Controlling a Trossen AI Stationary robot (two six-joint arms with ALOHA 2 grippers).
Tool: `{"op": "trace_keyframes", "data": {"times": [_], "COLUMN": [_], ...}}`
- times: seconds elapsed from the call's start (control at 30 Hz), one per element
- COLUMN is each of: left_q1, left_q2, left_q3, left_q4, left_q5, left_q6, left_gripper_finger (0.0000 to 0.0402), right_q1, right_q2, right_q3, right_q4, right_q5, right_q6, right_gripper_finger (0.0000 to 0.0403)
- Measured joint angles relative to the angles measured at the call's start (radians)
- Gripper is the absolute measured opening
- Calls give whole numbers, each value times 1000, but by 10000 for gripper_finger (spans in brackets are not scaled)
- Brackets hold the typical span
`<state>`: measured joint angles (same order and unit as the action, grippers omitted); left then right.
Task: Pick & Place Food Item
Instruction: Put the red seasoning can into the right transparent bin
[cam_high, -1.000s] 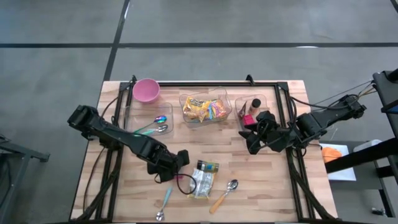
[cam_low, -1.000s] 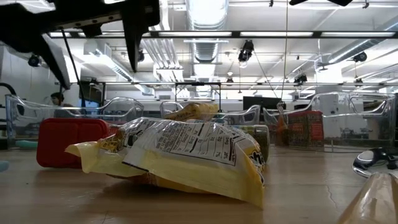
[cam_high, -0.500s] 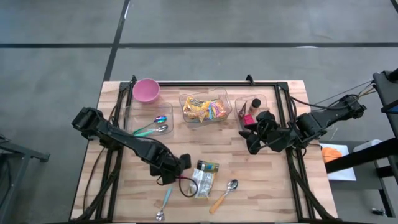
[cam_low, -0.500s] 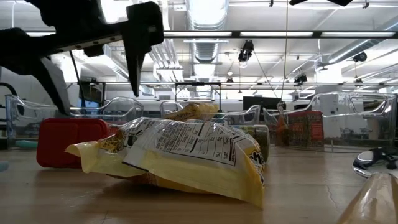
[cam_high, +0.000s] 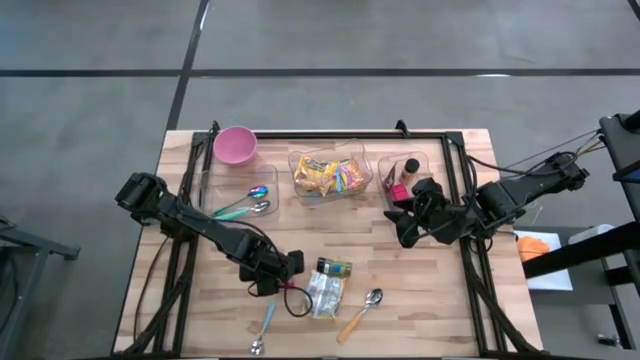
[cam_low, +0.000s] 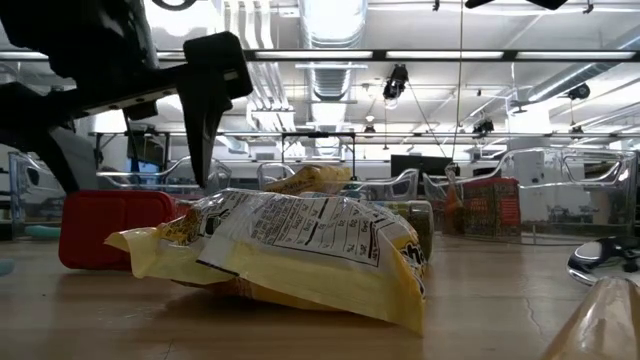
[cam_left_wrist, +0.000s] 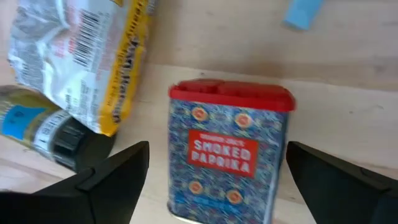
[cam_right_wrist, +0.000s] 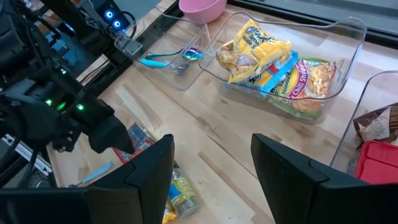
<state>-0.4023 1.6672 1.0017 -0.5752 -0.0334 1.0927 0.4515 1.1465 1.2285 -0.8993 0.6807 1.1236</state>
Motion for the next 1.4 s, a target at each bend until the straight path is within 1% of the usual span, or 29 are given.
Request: {"op": "trace_keyframes", "data": {"times": [0.13, 0.27, 0.4, 0.57, 0.67, 0.8, 0.93, 1.13, 1.4], "left_q1": [1, 2, 2, 3, 3, 3, 2, 2, 6], "left_q2": [14, 64, 111, 119, 119, 114, 112, 99, 23], "left_q3": [-3, -4, 14, 21, 21, 25, 24, 21, 20], "left_q4": [33, 26, 1, -3, -1, 3, 3, -7, -13], "left_q5": [0, -4, -55, -72, -72, -74, -76, -75, -73], "left_q6": [0, -13, -23, -44, -61, -83, -126, -239, -513], "left_gripper_finger": [384, 384, 384, 380, 352, 286, 286, 286, 286], "right_q1": [0, 0, 0, 0, 0, 0, 0, 0, 0], "right_q2": [0, 0, -1, -1, -1, -1, -1, -1, -1], "right_q3": [0, 0, 2, 2, 2, 2, 2, 2, 2], "right_q4": [1, 1, 3, 2, 1, 1, 0, 1, 25], "right_q5": [0, 0, 0, 0, 0, 0, 0, 0, 7], "right_q6": [3, 3, 3, 2, -3, -9, -15, -15, 0], "right_gripper_finger": [211, 211, 211, 211, 211, 211, 211, 211, 211]}}
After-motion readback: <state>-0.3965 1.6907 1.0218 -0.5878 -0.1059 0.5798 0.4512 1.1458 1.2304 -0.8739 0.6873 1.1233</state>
